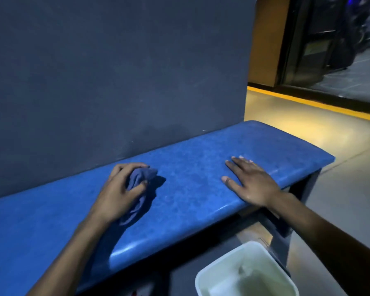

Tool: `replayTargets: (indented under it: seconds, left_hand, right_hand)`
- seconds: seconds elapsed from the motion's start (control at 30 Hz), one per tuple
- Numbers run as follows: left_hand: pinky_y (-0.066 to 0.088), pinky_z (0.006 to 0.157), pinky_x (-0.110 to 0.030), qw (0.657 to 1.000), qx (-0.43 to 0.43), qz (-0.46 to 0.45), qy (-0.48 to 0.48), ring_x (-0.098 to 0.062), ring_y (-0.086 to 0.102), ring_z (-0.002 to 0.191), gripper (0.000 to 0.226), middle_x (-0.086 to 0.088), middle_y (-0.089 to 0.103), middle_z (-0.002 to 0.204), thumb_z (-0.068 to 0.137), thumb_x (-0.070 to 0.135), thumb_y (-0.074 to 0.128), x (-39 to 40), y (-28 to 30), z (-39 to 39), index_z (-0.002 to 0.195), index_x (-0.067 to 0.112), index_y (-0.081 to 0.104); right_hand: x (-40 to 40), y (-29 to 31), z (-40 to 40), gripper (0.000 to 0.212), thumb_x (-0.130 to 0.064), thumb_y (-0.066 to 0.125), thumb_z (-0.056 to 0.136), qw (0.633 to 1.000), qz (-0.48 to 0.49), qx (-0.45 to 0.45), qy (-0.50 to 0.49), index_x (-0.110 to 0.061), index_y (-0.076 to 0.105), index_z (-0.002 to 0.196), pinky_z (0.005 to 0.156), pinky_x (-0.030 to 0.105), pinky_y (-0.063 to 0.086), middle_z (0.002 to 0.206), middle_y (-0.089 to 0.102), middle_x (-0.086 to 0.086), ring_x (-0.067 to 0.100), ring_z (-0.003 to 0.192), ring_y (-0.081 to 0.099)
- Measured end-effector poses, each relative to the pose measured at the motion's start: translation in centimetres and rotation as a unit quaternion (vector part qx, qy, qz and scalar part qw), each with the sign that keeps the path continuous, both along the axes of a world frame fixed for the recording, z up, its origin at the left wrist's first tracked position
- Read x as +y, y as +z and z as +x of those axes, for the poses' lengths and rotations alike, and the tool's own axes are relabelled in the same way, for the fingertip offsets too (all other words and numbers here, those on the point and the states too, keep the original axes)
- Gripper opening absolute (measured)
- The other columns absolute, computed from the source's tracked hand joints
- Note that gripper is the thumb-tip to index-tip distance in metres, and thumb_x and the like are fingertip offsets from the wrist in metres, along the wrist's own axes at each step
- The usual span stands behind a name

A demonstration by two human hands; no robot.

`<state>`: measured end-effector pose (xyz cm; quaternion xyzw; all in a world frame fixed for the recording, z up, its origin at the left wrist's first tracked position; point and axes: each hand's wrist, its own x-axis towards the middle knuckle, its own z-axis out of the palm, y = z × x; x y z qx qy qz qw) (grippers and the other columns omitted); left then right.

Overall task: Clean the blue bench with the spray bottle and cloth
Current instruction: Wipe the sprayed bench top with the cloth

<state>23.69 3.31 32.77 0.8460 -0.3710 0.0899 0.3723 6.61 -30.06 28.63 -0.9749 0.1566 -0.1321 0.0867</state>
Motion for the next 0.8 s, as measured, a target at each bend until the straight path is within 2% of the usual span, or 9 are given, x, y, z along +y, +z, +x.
replayTargets:
  seconds: [0.07, 0.17, 0.2, 0.27, 0.33, 0.5, 0.63, 0.7, 0.8]
  left_hand:
    - [0.042, 0.098, -0.028, 0.999, 0.011, -0.041, 0.009, 0.004, 0.051, 0.113, 0.032, 0.004, 0.057, 0.118, 0.091, 0.023, 0.069, -5.3, 0.5, 0.3, 0.117, 0.041, 0.062]
    - [0.039, 0.105, -0.027, 0.996, 0.056, -0.070, 0.004, -0.014, 0.051, 0.126, 0.036, -0.004, 0.049, 0.129, 0.092, 0.035, 0.071, -13.5, 0.0, 0.6, 0.127, 0.034, 0.061]
    - [0.037, 0.110, -0.027, 0.996, 0.073, -0.060, -0.007, -0.018, 0.050, 0.130, 0.046, -0.007, 0.046, 0.134, 0.091, 0.042, 0.072, -15.9, -0.4, 0.8, 0.134, 0.031, 0.060]
    - [0.036, 0.117, -0.034, 0.997, 0.072, 0.015, -0.030, -0.025, 0.047, 0.136, 0.062, -0.011, 0.045, 0.143, 0.089, 0.060, 0.065, -19.7, -1.7, 1.4, 0.143, 0.031, 0.056]
    - [0.036, 0.117, -0.040, 0.995, 0.036, 0.091, -0.037, -0.029, 0.045, 0.139, 0.059, -0.011, 0.046, 0.146, 0.093, 0.067, 0.053, -22.1, -2.2, 1.9, 0.143, 0.034, 0.055]
    - [0.040, 0.108, -0.040, 0.987, -0.004, 0.129, -0.091, -0.025, 0.044, 0.132, 0.055, -0.003, 0.053, 0.131, 0.091, 0.072, 0.034, -21.3, -2.6, 1.1, 0.130, 0.040, 0.055]
    - [0.035, 0.108, -0.029, 0.980, -0.027, 0.108, -0.167, -0.015, 0.042, 0.127, 0.045, 0.001, 0.048, 0.133, 0.094, 0.055, 0.047, -17.0, -3.1, -3.5, 0.135, 0.038, 0.053]
    - [0.033, 0.105, -0.025, 0.980, -0.039, 0.106, -0.161, -0.015, 0.042, 0.127, 0.042, 0.000, 0.047, 0.134, 0.097, 0.048, 0.054, -15.9, -3.4, -2.8, 0.137, 0.035, 0.053]
    - [0.036, 0.105, -0.033, 0.989, -0.033, 0.119, -0.075, -0.030, 0.044, 0.129, 0.047, -0.011, 0.050, 0.132, 0.095, 0.053, 0.049, -17.7, -3.4, 2.1, 0.134, 0.029, 0.055]
  right_hand:
    - [-0.3, -0.9, 0.1, 0.102, -0.085, 0.000, 0.084, 1.000, -0.008, -0.007, -0.007, -0.023, 0.037, 0.156, 0.128, 0.038, 0.012, 0.166, 0.030, 0.002, 0.020, 0.155, 0.022]
    - [0.0, -1.2, 0.2, 0.087, -0.075, 0.012, 0.091, 0.999, -0.015, -0.029, -0.016, -0.023, 0.039, 0.155, 0.128, 0.037, 0.012, 0.164, 0.034, 0.003, 0.020, 0.154, 0.024]
    - [-0.1, -1.1, 0.2, 0.085, -0.073, 0.013, 0.091, 0.999, -0.016, -0.031, -0.016, -0.023, 0.038, 0.155, 0.128, 0.037, 0.011, 0.165, 0.033, 0.003, 0.019, 0.154, 0.024]
    - [-0.2, -1.1, 0.2, 0.084, -0.071, 0.013, 0.091, 0.999, -0.014, -0.031, -0.010, -0.023, 0.037, 0.156, 0.128, 0.036, 0.009, 0.165, 0.031, 0.003, 0.019, 0.155, 0.022]
    - [-0.3, -1.2, 0.2, 0.083, -0.070, 0.013, 0.092, 0.999, -0.017, -0.040, -0.006, -0.023, 0.037, 0.156, 0.128, 0.036, 0.008, 0.165, 0.031, 0.003, 0.019, 0.155, 0.021]
    - [-0.7, -2.1, 0.1, 0.075, -0.064, 0.021, 0.096, 0.998, -0.033, -0.062, -0.007, -0.020, 0.043, 0.153, 0.127, 0.039, 0.015, 0.162, 0.038, 0.005, 0.021, 0.153, 0.028]
    - [-0.9, -2.6, 0.2, 0.065, -0.054, 0.028, 0.100, 0.995, -0.040, -0.087, 0.003, -0.017, 0.048, 0.149, 0.125, 0.037, 0.018, 0.158, 0.046, 0.007, 0.022, 0.149, 0.036]
    - [-1.0, -2.6, 0.3, 0.065, -0.053, 0.026, 0.100, 0.995, -0.038, -0.088, 0.004, -0.018, 0.046, 0.151, 0.124, 0.034, 0.013, 0.159, 0.044, 0.005, 0.021, 0.150, 0.034]
    - [-0.7, -2.5, 0.3, 0.066, -0.054, 0.025, 0.100, 0.995, -0.037, -0.088, 0.003, -0.018, 0.045, 0.152, 0.125, 0.032, 0.008, 0.160, 0.042, 0.004, 0.020, 0.151, 0.032]
